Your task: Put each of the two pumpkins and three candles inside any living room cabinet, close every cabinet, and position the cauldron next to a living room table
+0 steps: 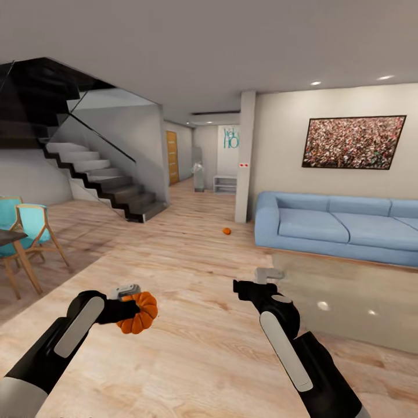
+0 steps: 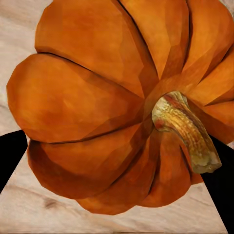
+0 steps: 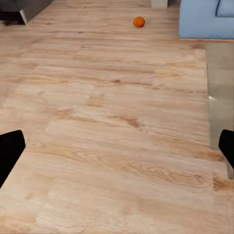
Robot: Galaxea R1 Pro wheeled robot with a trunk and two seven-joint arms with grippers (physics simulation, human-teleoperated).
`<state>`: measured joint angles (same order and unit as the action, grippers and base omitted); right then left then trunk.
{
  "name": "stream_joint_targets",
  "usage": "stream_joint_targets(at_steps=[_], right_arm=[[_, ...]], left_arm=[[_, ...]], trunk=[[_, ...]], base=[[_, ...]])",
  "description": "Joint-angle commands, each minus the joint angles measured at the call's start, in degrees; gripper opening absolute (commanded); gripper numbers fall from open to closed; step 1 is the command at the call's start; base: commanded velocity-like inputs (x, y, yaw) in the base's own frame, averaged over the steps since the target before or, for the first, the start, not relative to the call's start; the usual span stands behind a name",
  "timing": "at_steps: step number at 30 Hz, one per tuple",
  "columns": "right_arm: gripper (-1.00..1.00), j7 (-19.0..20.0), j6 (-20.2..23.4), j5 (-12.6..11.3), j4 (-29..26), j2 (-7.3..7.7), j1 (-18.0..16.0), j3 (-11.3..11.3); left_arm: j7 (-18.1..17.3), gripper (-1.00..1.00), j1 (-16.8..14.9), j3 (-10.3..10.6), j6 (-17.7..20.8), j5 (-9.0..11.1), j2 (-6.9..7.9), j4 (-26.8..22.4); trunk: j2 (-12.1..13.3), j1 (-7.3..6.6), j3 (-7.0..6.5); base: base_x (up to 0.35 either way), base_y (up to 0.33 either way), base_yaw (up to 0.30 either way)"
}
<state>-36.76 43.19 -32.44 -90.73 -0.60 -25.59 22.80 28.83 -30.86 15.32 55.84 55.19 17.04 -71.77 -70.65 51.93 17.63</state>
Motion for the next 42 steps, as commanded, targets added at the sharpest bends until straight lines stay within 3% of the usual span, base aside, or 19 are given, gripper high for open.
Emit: stream_joint_targets(at_steps=[1,3,10,15,20,26,29,36,42], right_arm=[[1.0,-0.59,0.14,-0.51,-0.07,-0.01,-0.07,0.09],[1.0,-0.59,0.14,-0.51,-0.07,-0.06,-0.07,0.34],[1.0,-0.84,0.06,-0.47,-0.02,-0.02,0.06,2.19],[1.0,-1.15,0.03,-0.5,0.22,-0.08,0.14,2.33],[1.0,-5.06,-0.02,-0.93,0.36,-0.15,0.25,2.46],[1.0,-6.92,-1.28,-1.31,1.71,-0.26,3.91,2.86],[1.0,-7.04,-4.23,-1.43,5.83,-0.97,4.48,2.98],[1.0,-6.47,-6.57,-1.54,16.56,-2.46,4.73,2.99],[1.0,-5.24,-8.66,-1.49,18.99,-2.64,4.76,3.04]], left_arm=[[0.71,-1.0,-0.27,0.11,1.24,0.45,0.14,-0.03],[0.81,-1.0,-1.07,0.12,2.49,0.27,0.2,0.57],[0.91,-1.0,-6.21,0.32,4.15,-0.3,0.5,10.27],[0.82,-1.0,-6.67,0.4,4.16,-0.5,0.53,11.29],[0.79,-1.0,-6.75,0.49,4.16,-0.59,0.65,11.39],[0.79,-1.0,-6.76,0.85,4.16,-0.51,0.63,11.79],[0.83,-1.0,-6.8,0.91,4.16,-0.56,0.63,12.93],[0.87,-1.0,-6.84,0.94,4.16,-0.69,0.59,14.32],[0.99,-1.0,-6.84,1.0,4.16,-0.66,0.54,14.57]], trunk=[[-0.06,0.03,0.07],[-0.06,0.03,0.07],[-0.06,0.03,-0.04],[-0.06,0.03,-0.18],[0.34,-0.19,-0.43],[2.74,-1.5,-1.51],[3.95,-2.16,-2.05],[6.75,-3.7,-3.31],[9.16,-5.02,-4.39]], base=[[0.194,0.293,0.284],[0.199,0.289,0.284],[0.126,0.215,0.281],[0.105,0.061,0.272],[0.021,0.011,0.122],[0.003,0.001,0.016],[-0.001,0.0,0.002],[-0.166,0.0,0.001],[-0.099,0.0,0.0]])
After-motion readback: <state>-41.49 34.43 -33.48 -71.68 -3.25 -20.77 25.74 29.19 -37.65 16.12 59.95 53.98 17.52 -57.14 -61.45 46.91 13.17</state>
